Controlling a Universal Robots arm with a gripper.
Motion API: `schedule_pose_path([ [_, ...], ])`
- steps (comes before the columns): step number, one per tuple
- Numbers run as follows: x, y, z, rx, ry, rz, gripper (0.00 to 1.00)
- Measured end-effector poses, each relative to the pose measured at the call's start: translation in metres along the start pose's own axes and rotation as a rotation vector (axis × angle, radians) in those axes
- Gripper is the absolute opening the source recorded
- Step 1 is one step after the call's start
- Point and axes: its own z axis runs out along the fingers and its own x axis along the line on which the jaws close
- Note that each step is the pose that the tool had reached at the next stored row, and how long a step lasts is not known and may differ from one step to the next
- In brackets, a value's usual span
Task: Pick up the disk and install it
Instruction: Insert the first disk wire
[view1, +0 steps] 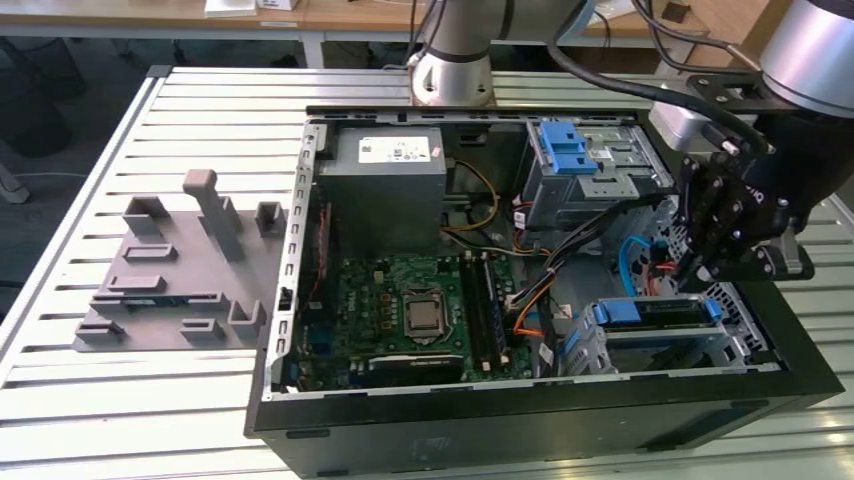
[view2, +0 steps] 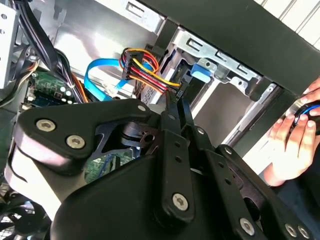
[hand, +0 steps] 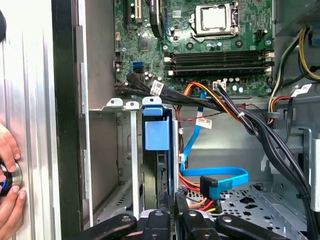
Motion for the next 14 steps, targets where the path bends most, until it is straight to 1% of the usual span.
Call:
schedule_pose_path([
  [2, 0.0007, 0.0019, 0.0002, 0.003, -0.0002, -0.004, 0.16],
  [4, 0.0012, 0.0033, 0.0003, 0.0093, -0.0004, -0.007, 0.16],
  [8, 0.0019, 0.0061, 0.0011, 0.0321, -0.0018, -0.01, 0.16],
  [10, 0.0022, 0.0074, 0.0015, 0.0421, -0.0024, -0.012, 0.16],
  [14, 0.0032, 0.0105, 0.0033, 0.0554, -0.0041, -0.016, 0.16],
])
